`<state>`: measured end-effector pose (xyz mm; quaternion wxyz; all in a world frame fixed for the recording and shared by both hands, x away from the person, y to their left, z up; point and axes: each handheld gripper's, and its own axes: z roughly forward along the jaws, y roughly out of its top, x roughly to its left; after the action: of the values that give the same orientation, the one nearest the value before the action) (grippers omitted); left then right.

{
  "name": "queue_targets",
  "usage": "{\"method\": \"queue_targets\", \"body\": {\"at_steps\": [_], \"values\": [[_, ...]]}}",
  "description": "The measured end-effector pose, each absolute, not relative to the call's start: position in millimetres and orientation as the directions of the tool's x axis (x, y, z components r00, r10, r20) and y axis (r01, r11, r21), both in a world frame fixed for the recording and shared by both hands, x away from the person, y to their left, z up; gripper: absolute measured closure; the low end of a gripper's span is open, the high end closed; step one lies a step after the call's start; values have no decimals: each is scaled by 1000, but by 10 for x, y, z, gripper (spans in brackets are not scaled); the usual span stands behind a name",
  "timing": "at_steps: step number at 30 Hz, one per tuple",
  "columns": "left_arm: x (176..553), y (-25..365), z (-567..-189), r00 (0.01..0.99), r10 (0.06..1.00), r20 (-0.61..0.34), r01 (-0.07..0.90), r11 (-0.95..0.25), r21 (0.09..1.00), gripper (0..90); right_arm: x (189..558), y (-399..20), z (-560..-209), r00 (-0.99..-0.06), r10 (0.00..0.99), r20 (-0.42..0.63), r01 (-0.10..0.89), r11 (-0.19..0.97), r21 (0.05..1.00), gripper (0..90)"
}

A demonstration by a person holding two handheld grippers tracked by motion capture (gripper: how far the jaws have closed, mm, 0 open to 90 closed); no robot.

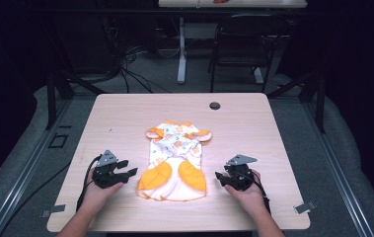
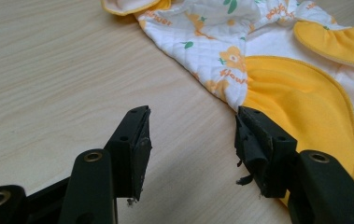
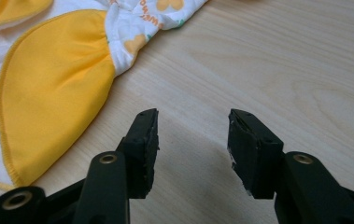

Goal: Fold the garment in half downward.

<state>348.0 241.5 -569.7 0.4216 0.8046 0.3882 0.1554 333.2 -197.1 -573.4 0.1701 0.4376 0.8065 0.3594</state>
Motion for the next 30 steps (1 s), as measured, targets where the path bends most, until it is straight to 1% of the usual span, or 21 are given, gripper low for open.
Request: {"method": "queue_targets", "body": {"at_steps": [2,4,5,6,7,8,9,10,11,12,16,17,18,19,20,21,22,25,28,30], "values": [[3479,2408,-5695,650,755,-81,501,-346,794,469,3330,-1968,-5734,-560,827,43,585,358,728,538],[3465,2390,-5691,655,751,-79,501,-355,789,497,3320,-1954,-5734,-571,819,49,585,365,724,583],[3465,2390,-5691,655,751,-79,501,-355,789,517,3320,-1954,-5734,-571,819,49,585,365,724,583],[3457,2379,-5690,665,742,-84,497,-356,792,517,3317,-1945,-5733,-577,815,48,580,368,726,605],[3446,2366,-5688,671,736,-91,499,-358,789,542,3314,-1936,-5727,-589,807,47,572,376,729,639],[3425,2333,-5680,678,730,-86,494,-366,789,571,3306,-1918,-5704,-603,795,69,568,367,736,684],[3425,2333,-5680,678,730,-86,494,-366,789,596,3306,-1918,-5704,-603,795,69,568,367,736,684],[3407,2293,-5658,684,724,-88,491,-369,789,625,3291,-1880,-5670,-617,781,100,563,348,750,733],[3407,2293,-5658,684,724,-88,491,-369,789,664,3291,-1880,-5670,-617,781,100,563,348,750,733],[3398,2275,-5645,687,720,-101,492,-358,794,664,3282,-1851,-5651,-624,774,109,559,345,754,755],[3369,2168,-5596,701,701,-129,486,-337,806,811,3228,-1676,-5595,-678,730,86,514,386,766,851],[3362,2134,-5594,706,697,-129,482,-338,808,849,3215,-1625,-5593,-690,719,80,505,400,765,866],[3357,2097,-5595,712,691,-124,476,-346,808,869,3207,-1573,-5600,-701,709,70,495,414,764,870],[3351,2061,-5598,719,685,-115,472,-360,805,881,3201,-1521,-5606,-710,702,60,491,431,757,874],[3351,1997,-5619,727,679,-100,469,-385,795,893,3209,-1430,-5628,-724,689,26,472,469,746,873],[3351,1997,-5619,727,679,-100,469,-385,795,895,3215,-1402,-5639,-727,686,21,471,477,741,874],[3363,1937,-5661,739,669,-86,466,-415,782,896,3225,-1368,-5660,-729,685,14,469,483,739,874],[3371,1884,-5711,742,666,-77,469,-433,770,897,3247,-1306,-5717,-733,681,1,474,509,718,871],[3368,1825,-5794,755,653,-54,468,-480,742,899,3254,-1285,-5746,-742,670,-12,467,530,708,872],[3355,1830,-5806,753,655,-63,473,-473,743,899,3259,-1291,-5747,-744,669,-5,472,530,705,872]]}}
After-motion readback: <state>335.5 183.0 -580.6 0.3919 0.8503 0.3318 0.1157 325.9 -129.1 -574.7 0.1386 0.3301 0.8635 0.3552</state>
